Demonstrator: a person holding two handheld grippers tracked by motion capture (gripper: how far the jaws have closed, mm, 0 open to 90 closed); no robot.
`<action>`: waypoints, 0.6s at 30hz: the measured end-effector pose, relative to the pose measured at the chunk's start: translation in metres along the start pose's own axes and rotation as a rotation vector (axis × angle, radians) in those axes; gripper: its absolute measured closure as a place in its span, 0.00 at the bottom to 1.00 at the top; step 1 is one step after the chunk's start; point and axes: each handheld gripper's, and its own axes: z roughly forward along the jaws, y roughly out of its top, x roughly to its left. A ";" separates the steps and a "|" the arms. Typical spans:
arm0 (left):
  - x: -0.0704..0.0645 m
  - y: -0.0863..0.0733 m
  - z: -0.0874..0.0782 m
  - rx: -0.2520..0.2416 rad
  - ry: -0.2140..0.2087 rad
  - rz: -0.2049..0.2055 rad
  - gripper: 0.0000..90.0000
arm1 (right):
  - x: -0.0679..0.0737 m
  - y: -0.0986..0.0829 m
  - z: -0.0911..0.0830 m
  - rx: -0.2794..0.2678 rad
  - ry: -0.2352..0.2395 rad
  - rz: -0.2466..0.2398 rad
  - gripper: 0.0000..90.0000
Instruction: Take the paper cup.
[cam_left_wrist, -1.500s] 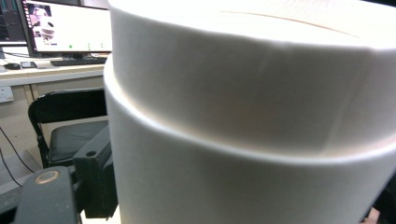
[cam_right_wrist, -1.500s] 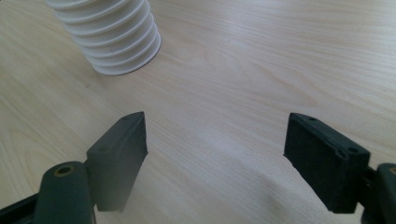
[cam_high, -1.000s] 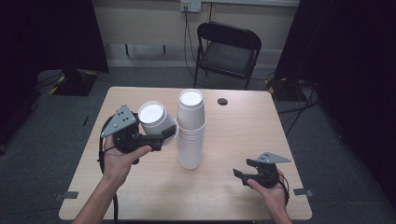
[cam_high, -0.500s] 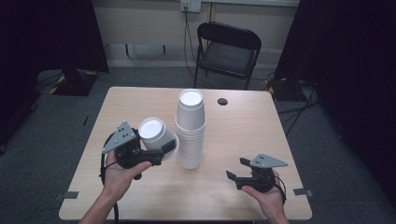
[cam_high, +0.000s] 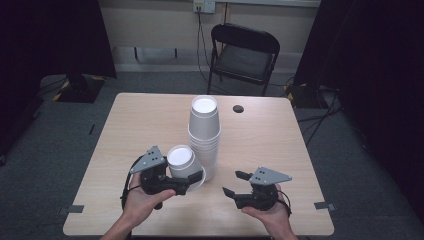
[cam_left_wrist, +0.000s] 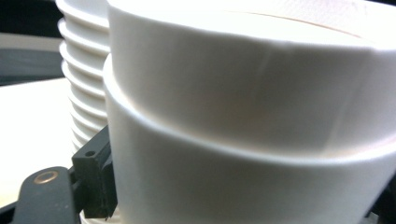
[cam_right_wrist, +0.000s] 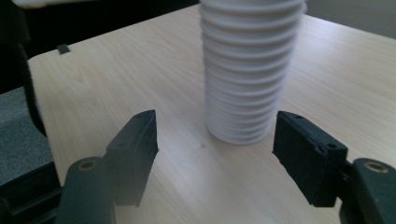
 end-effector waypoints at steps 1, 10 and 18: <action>0.000 -0.003 0.002 0.011 -0.005 -0.022 0.17 | 0.003 0.003 0.001 -0.005 0.007 -0.008 0.36; 0.000 -0.011 0.009 0.036 -0.028 -0.084 0.17 | 0.025 0.016 0.017 -0.059 0.083 -0.067 0.44; -0.008 -0.017 0.015 0.061 -0.046 -0.101 0.17 | 0.028 0.012 0.030 -0.078 0.109 -0.053 0.50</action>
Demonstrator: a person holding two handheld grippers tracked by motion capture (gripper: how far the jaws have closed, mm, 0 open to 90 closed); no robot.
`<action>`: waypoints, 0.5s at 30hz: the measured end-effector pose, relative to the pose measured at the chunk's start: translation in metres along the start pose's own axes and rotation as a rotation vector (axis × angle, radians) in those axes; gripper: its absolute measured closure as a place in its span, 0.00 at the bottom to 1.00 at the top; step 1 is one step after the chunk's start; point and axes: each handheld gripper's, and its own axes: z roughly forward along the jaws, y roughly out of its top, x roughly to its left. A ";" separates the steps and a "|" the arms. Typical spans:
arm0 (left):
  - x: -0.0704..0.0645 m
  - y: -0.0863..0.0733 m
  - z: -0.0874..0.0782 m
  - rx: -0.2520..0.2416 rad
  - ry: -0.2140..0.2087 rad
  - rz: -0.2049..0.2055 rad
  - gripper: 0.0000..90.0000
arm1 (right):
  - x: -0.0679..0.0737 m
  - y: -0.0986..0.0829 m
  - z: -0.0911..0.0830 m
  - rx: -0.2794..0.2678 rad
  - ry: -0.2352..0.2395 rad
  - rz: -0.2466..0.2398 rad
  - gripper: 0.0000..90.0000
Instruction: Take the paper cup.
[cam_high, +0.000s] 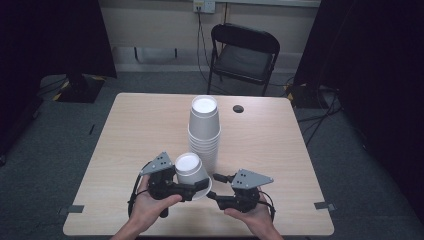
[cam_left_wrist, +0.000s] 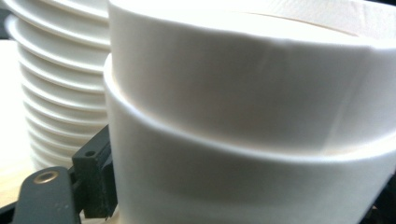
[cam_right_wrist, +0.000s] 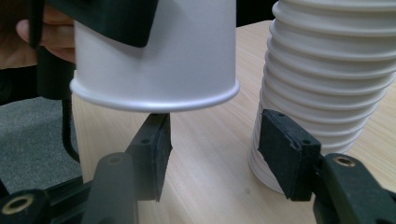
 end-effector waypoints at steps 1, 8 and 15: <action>0.000 0.000 0.001 0.000 -0.008 -0.004 0.17 | 0.001 -0.001 0.001 0.001 -0.002 -0.003 0.50; -0.004 -0.002 0.004 -0.006 -0.042 -0.053 0.17 | 0.005 -0.003 0.006 -0.019 -0.012 -0.036 0.59; -0.005 -0.003 0.006 0.007 -0.092 -0.109 0.17 | 0.006 -0.002 0.005 -0.058 -0.034 -0.069 0.67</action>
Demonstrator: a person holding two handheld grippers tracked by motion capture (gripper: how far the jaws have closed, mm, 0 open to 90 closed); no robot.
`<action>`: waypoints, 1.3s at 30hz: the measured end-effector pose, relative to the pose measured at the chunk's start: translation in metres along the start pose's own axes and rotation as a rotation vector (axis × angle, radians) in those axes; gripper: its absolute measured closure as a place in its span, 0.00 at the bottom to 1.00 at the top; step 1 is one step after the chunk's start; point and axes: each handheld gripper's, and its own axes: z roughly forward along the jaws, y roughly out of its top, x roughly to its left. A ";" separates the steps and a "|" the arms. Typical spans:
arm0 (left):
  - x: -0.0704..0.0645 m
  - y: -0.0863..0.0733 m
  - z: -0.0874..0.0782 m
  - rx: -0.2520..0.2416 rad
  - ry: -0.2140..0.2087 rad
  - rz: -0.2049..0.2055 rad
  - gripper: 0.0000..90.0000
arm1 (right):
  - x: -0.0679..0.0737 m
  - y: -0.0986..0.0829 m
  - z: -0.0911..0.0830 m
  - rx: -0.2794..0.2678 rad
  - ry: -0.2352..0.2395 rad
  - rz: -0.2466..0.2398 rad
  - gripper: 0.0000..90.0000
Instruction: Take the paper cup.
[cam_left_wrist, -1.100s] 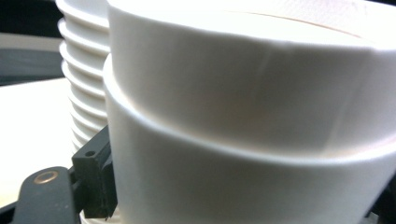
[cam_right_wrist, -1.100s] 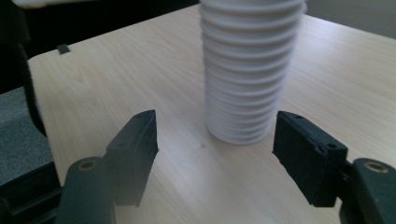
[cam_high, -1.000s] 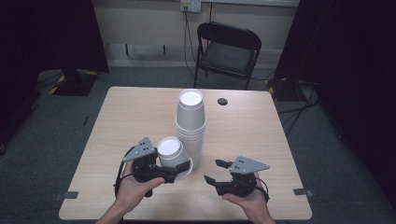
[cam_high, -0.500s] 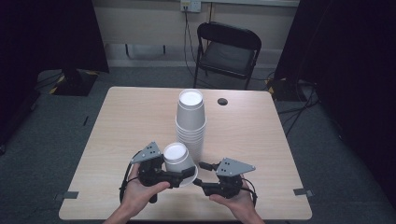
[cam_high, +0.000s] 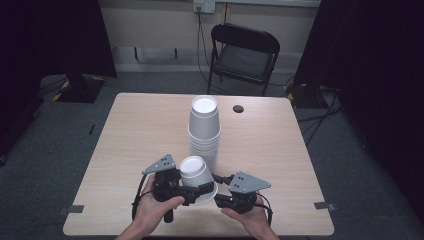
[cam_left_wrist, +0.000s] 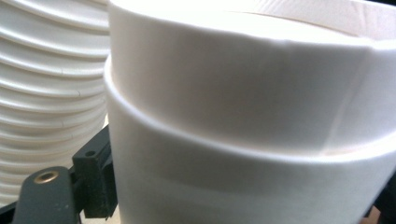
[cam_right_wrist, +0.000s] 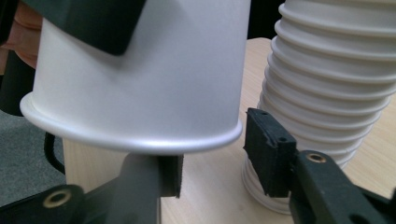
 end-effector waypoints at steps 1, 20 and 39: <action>0.000 0.000 0.000 0.005 -0.006 -0.011 0.17 | 0.001 0.000 0.000 -0.006 -0.008 -0.008 0.67; 0.005 -0.006 0.006 0.029 -0.075 -0.109 0.17 | 0.000 -0.002 -0.005 -0.075 -0.050 -0.068 0.88; 0.012 -0.005 0.000 -0.059 -0.110 -0.087 0.16 | 0.001 -0.002 -0.007 -0.065 -0.010 -0.070 0.94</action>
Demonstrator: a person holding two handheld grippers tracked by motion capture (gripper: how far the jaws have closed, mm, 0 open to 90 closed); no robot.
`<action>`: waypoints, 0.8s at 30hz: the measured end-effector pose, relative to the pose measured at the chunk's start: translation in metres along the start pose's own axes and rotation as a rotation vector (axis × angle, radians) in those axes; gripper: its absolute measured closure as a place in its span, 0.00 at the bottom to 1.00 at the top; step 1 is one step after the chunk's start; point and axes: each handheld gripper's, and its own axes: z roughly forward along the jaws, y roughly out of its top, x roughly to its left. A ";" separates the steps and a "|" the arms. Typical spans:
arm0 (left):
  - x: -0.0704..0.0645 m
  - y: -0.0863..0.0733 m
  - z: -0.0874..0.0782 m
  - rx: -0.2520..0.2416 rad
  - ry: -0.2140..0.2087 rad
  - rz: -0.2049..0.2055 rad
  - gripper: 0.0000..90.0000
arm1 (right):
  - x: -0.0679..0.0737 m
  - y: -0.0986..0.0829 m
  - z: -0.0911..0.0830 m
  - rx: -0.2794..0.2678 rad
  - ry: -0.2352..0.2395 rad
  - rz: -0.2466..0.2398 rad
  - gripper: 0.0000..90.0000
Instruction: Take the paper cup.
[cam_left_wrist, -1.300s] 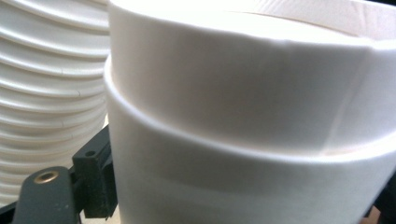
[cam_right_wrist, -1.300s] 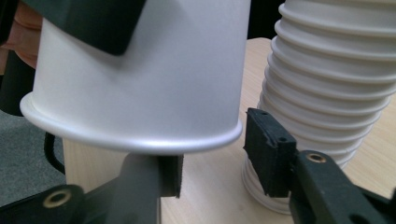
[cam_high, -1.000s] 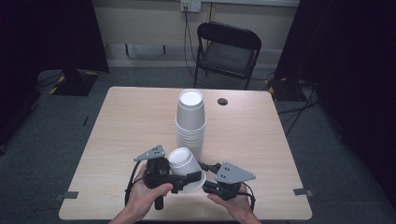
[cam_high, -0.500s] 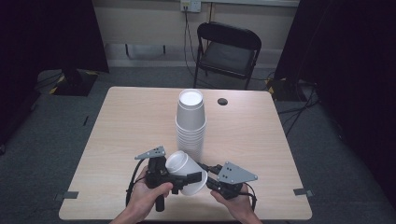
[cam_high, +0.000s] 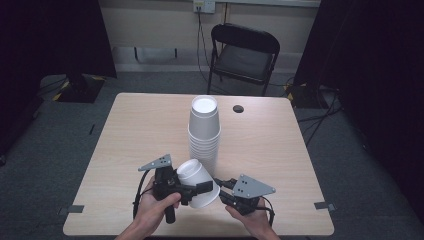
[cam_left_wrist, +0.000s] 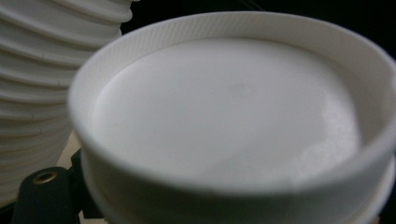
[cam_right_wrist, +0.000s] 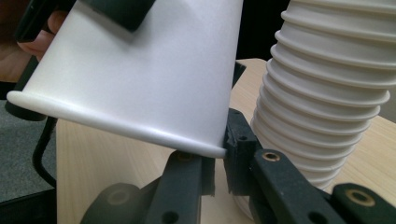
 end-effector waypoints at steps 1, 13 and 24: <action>0.000 0.000 -0.001 0.002 -0.002 0.008 0.16 | 0.000 0.000 0.000 0.000 0.004 0.002 0.94; -0.001 0.005 -0.008 -0.029 0.028 0.071 0.17 | 0.000 -0.001 0.001 0.020 0.027 0.014 0.94; -0.003 0.016 -0.015 0.017 0.057 0.170 0.18 | 0.000 -0.003 -0.001 0.067 0.055 0.027 0.94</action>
